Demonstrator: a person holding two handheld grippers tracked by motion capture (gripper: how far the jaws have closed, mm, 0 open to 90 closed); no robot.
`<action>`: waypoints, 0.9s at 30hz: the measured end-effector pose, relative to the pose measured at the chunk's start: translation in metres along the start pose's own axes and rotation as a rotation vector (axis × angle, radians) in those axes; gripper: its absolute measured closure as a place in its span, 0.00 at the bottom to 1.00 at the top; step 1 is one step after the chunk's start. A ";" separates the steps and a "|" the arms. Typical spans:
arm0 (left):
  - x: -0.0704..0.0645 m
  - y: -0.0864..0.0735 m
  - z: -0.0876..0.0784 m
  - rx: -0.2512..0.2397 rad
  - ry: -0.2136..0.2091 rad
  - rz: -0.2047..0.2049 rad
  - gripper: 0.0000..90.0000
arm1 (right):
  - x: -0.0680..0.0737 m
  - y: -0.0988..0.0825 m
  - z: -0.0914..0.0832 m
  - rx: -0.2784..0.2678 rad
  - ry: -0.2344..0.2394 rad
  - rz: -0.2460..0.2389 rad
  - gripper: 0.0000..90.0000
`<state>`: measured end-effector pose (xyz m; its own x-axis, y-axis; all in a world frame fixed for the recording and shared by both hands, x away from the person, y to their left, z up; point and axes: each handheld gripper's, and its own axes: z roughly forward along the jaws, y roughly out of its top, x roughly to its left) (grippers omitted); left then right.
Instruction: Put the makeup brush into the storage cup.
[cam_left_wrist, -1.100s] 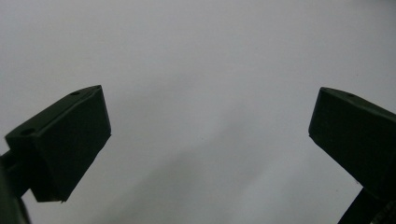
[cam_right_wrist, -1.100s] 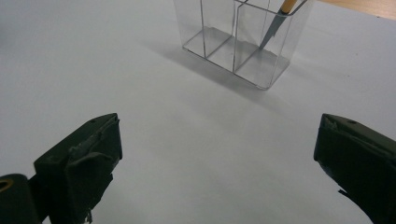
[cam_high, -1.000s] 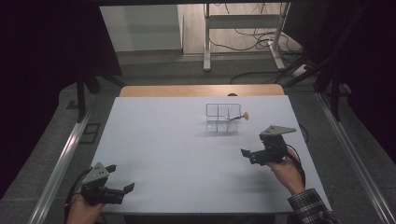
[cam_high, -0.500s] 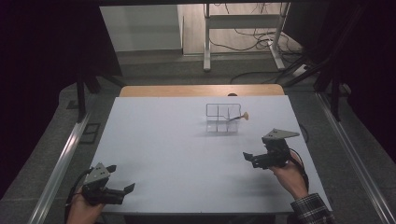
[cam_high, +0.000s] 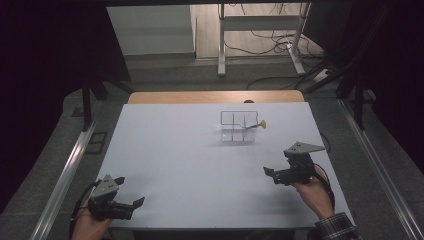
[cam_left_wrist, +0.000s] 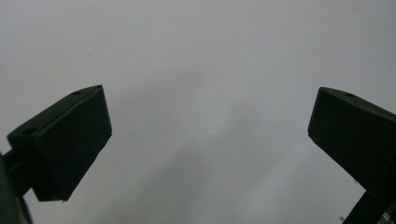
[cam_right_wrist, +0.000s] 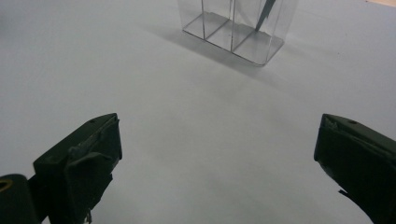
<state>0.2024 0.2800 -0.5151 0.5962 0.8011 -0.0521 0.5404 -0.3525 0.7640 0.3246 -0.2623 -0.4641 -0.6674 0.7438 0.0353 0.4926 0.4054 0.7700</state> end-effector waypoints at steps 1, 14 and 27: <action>0.000 0.000 0.000 0.001 0.000 0.001 0.00 | 0.000 -0.001 -0.001 -0.001 0.000 0.002 0.01; 0.000 0.000 -0.001 -0.007 -0.001 -0.003 0.00 | 0.000 -0.010 -0.011 -0.002 -0.008 0.009 0.01; 0.001 0.000 -0.001 -0.016 0.001 -0.008 0.00 | 0.001 -0.020 -0.020 0.005 -0.025 0.009 0.00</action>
<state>0.2023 0.2817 -0.5144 0.5916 0.8042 -0.0574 0.5355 -0.3388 0.7736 0.3027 -0.2801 -0.4661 -0.6492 0.7602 0.0263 0.5015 0.4017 0.7662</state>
